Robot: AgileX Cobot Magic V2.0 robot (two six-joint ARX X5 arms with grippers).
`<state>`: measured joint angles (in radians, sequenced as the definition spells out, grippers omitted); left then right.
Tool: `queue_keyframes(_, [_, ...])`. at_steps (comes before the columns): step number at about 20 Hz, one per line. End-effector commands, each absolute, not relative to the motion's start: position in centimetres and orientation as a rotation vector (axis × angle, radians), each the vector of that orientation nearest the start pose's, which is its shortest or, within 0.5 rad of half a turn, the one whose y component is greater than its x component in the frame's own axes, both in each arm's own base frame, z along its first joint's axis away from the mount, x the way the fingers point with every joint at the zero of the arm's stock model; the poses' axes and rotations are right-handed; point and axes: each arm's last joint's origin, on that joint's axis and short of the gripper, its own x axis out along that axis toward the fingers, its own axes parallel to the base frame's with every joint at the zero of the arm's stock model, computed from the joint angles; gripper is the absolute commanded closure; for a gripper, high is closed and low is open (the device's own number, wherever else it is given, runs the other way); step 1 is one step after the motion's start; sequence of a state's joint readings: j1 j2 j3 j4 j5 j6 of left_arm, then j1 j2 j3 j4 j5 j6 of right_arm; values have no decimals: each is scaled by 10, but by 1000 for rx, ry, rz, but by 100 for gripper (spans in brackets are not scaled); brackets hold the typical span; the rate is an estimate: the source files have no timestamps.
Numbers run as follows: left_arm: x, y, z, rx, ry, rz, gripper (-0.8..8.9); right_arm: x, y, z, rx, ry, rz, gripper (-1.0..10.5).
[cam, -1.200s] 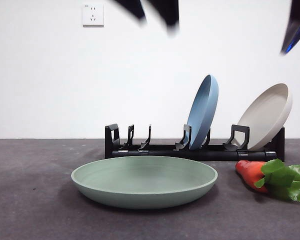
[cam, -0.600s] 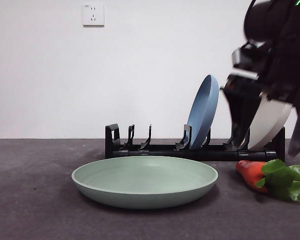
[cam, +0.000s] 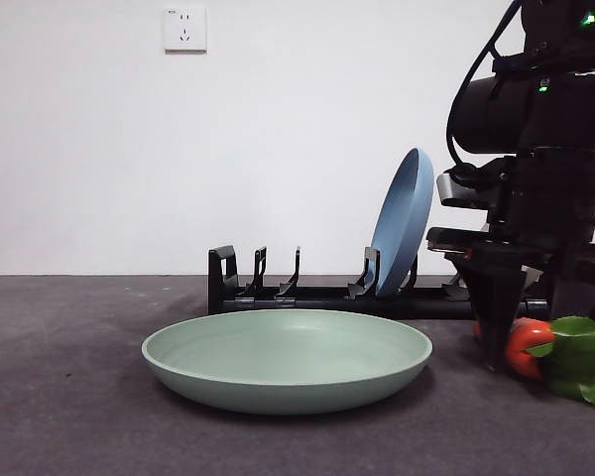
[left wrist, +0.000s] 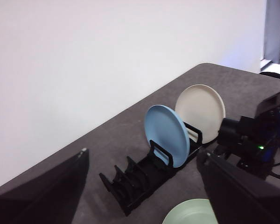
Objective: Take the green plate from the plate rack,put the plate on the table,take the carrot from the table,put the carrot in the plate
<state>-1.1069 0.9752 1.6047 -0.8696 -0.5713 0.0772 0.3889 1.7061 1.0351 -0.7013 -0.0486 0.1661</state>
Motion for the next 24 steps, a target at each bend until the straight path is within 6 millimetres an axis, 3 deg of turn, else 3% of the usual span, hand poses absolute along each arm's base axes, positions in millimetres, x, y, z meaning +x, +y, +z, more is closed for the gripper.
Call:
queue_keyframes(1, [69,-102,493,246,141,-527,427,281,118,163,-95,1389,246,890])
queue_keyframes(2, [69,-102,493,247,141,-525,427,281,118,163,-96,1390,248,970])
queue_keyframes(6, [69,-102,493,248,141,-524,427,277,117,169,-105,1397,257,962])
queue_keyframes(14, [69,-102,493,248,141,-525,428,241,120,253,-48,1072,363,963])
queue_keyframes(17, [69,-103,493,248,141,-528,428,228,142,258,-58,1048,438,963])
queue_keyframes(20, [69,-103,493,249,143,-535,428,222,177,254,-42,993,549,963])
queue_keyframes(24, [69,-102,491,267,159,-535,428,232,219,239,-63,1030,613,963])
